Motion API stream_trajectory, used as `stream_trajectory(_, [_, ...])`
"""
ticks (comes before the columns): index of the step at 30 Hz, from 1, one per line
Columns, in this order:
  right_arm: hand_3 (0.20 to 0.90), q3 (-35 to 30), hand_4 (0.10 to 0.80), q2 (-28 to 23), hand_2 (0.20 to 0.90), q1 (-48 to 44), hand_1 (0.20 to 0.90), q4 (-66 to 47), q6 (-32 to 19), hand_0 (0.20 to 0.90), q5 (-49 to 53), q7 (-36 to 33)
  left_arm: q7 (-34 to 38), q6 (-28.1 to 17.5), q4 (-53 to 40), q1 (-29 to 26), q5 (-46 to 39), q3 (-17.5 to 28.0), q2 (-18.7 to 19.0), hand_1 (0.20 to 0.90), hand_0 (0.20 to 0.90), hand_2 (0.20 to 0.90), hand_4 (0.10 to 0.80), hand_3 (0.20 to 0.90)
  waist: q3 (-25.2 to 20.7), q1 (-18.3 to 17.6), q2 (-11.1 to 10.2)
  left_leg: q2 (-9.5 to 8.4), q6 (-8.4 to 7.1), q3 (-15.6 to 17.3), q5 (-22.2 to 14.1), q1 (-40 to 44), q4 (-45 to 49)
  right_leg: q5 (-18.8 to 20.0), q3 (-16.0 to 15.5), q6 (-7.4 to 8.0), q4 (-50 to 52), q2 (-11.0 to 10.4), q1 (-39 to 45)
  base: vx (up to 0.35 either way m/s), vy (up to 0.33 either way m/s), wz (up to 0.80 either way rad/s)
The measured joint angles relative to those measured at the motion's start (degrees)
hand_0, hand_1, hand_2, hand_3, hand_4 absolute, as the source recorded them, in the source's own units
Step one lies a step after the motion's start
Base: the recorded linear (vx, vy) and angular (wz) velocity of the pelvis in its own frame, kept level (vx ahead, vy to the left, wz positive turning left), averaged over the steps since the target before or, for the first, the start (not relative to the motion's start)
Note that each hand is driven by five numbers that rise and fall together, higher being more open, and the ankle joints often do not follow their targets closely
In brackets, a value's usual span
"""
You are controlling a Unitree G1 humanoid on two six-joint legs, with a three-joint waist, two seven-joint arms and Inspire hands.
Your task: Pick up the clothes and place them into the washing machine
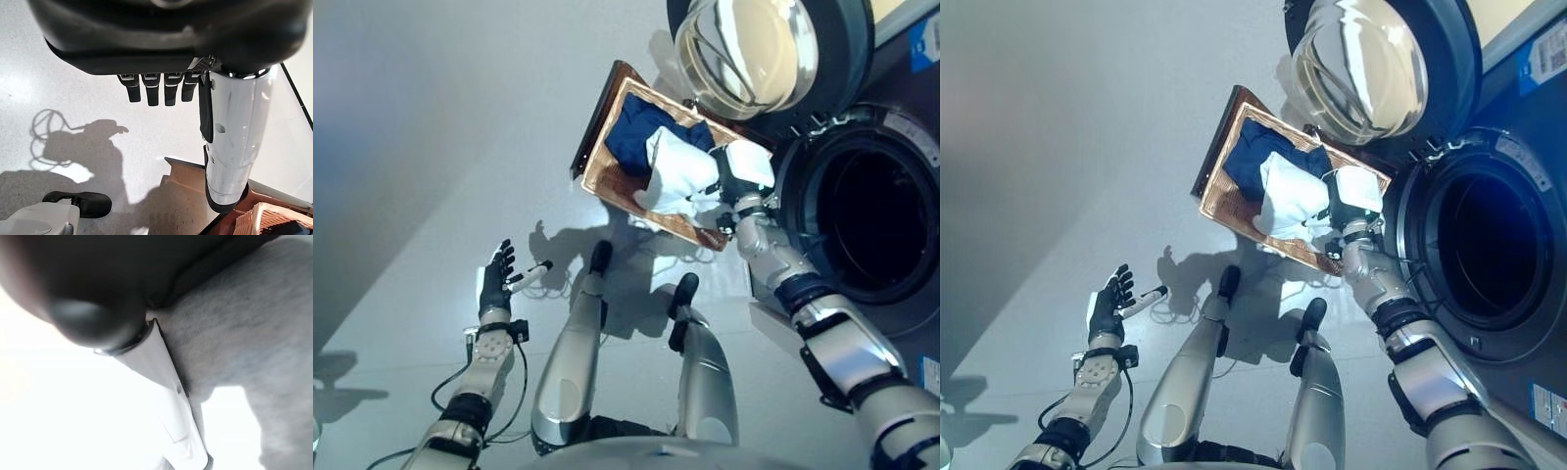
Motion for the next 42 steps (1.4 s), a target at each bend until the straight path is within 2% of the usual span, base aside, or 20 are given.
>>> stream_trajectory(6, [0.200, -3.47, 0.300, 2.24, 0.200, 0.31, 0.200, -0.05, -0.37, 0.200, 4.66, -0.10, 0.00, 0.18, 0.08, 0.50, 0.00, 0.07, -0.01, 0.900, 0.900, 0.900, 0.800, 0.900, 0.00, -0.17, 0.00, -0.03, 0.01, 0.06, -0.01, -0.01, -0.18, 0.03, 0.04, 0.07, -0.37, -0.06, 0.06, 0.000, 0.000, 0.00])
stream_trajectory(9, [0.200, -7.37, 0.300, 5.25, 0.200, 1.60, 0.200, -0.04, -1.98, 0.200, 11.83, -0.37, 0.03, 0.23, 0.43, 0.53, 0.01, 0.15, -0.08, 0.900, 0.900, 0.900, 0.800, 0.900, 0.00, -0.50, 0.01, -0.03, 0.17, 0.12, -0.19, -0.03, -0.18, 0.01, 0.04, 0.03, -0.49, -0.06, 0.13, 0.000, 0.000, 0.00])
stream_trajectory(14, [0.200, -12.25, 0.300, 11.25, 0.200, 4.77, 0.200, 0.11, -5.13, 0.200, 27.49, -1.40, 0.08, 0.38, 0.57, 0.35, 0.06, 0.19, -0.26, 0.900, 0.900, 0.900, 0.800, 0.900, 0.01, -1.06, 0.01, -0.03, 0.31, 0.44, -0.52, -0.01, -0.11, 0.01, 0.22, 0.03, -0.86, 0.00, 0.23, 0.001, 0.000, -0.01])
stream_trajectory(15, [0.200, -13.67, 0.300, 12.81, 0.200, 5.74, 0.200, 0.17, -6.22, 0.200, 33.11, -1.40, 0.10, 0.71, 0.74, 0.24, 0.06, 0.23, -0.36, 0.900, 0.900, 0.900, 0.800, 0.900, 0.01, -1.11, 0.02, -0.01, 0.33, 0.51, -0.58, 0.01, -0.06, 0.01, 0.30, 0.03, -0.86, 0.00, 0.24, 0.000, 0.000, 0.00])
stream_trajectory(26, [0.200, -20.56, 0.300, 21.71, 0.200, 12.17, 0.200, -2.96, -16.55, 0.200, 65.40, -1.05, 0.19, 2.09, 0.76, 0.24, -0.09, 0.07, -0.72, 0.900, 0.900, 0.900, 0.800, 0.900, 0.01, -1.71, 0.02, -0.08, 0.35, 1.00, -1.02, 0.15, 1.01, 0.04, 0.99, 0.08, -0.37, -0.02, 0.31, 0.000, 0.000, -0.01])
stream_trajectory(30, [0.200, -21.42, 0.300, 22.45, 0.200, 12.22, 0.200, -3.14, -18.77, 0.200, 72.56, -0.87, 0.18, 2.67, 1.56, 0.27, -0.27, 0.04, -1.09, 0.900, 0.900, 0.900, 0.800, 0.900, 0.04, -2.37, 0.07, -0.10, 0.54, 1.60, -1.29, 0.17, 1.62, 0.19, 1.67, 0.32, -0.30, -0.05, 0.28, -0.010, 0.007, -0.06])
stream_trajectory(34, [0.200, -25.83, 0.300, 23.46, 0.200, 12.46, 0.200, -4.16, -21.47, 0.200, 78.68, -0.23, 0.04, 2.74, 1.99, 0.31, -1.35, -0.03, -2.02, 0.900, 0.900, 0.900, 0.800, 0.900, 0.06, -2.68, 0.12, -0.10, 0.70, 2.21, -1.48, 0.17, 1.96, 0.29, 2.02, 0.51, -0.27, -0.15, 0.23, -0.004, 0.007, -0.05])
stream_trajectory(42, [0.200, -32.37, 0.300, 22.69, 0.200, 12.56, 0.200, -5.10, -24.13, 0.200, 81.33, -0.39, -0.09, 2.88, 3.19, 0.48, -2.42, -0.07, -2.49, 0.900, 0.900, 0.900, 0.800, 0.900, 0.32, -2.87, 1.07, -0.17, 1.03, 2.99, -1.85, 0.18, 2.18, 0.35, 2.80, 0.56, -0.22, -0.26, -0.06, -0.009, -0.001, -0.03])
